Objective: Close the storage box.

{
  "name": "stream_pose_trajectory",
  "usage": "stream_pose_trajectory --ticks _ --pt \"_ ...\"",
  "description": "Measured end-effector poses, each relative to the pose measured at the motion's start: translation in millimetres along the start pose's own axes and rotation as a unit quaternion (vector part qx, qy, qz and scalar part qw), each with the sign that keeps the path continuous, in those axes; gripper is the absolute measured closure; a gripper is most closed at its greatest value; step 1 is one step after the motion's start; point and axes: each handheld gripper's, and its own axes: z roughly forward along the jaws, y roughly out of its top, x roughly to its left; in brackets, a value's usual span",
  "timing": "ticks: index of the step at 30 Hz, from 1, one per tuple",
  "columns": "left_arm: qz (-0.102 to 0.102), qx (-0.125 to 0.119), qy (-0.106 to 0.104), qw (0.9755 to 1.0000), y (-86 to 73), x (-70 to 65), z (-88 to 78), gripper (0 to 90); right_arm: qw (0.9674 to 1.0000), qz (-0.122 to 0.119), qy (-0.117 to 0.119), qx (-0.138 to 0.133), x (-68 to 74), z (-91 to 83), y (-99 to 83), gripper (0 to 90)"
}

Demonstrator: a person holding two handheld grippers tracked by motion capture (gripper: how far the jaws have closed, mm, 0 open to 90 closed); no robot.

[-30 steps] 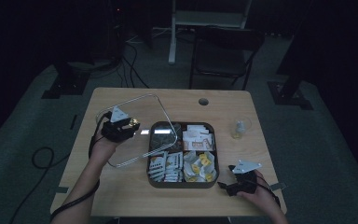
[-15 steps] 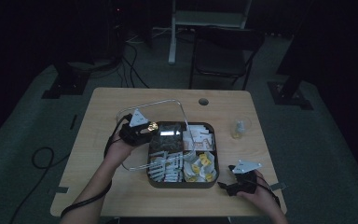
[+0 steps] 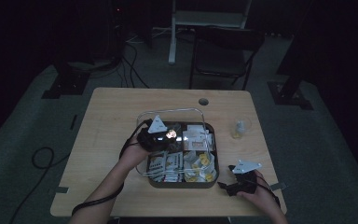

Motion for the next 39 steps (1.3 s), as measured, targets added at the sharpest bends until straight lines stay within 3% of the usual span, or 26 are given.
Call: stream_pose_trajectory --ticks 5,19,39 --pt "0.011 0.007 -0.017 0.9998 0.0 -7.7 12.6 59.7 1.0000 0.000 0.000 0.000 0.0 0.0 0.0 13.8" --pt "0.010 0.033 -0.035 0.9988 -8.4 -13.3 46.7 59.7 1.0000 0.000 0.000 0.000 0.0 0.0 0.0 13.8" --pt "0.009 0.051 -0.044 0.9977 -15.1 -17.8 61.1 59.6 1.0000 0.000 0.000 0.000 0.0 0.0 0.0 13.9"
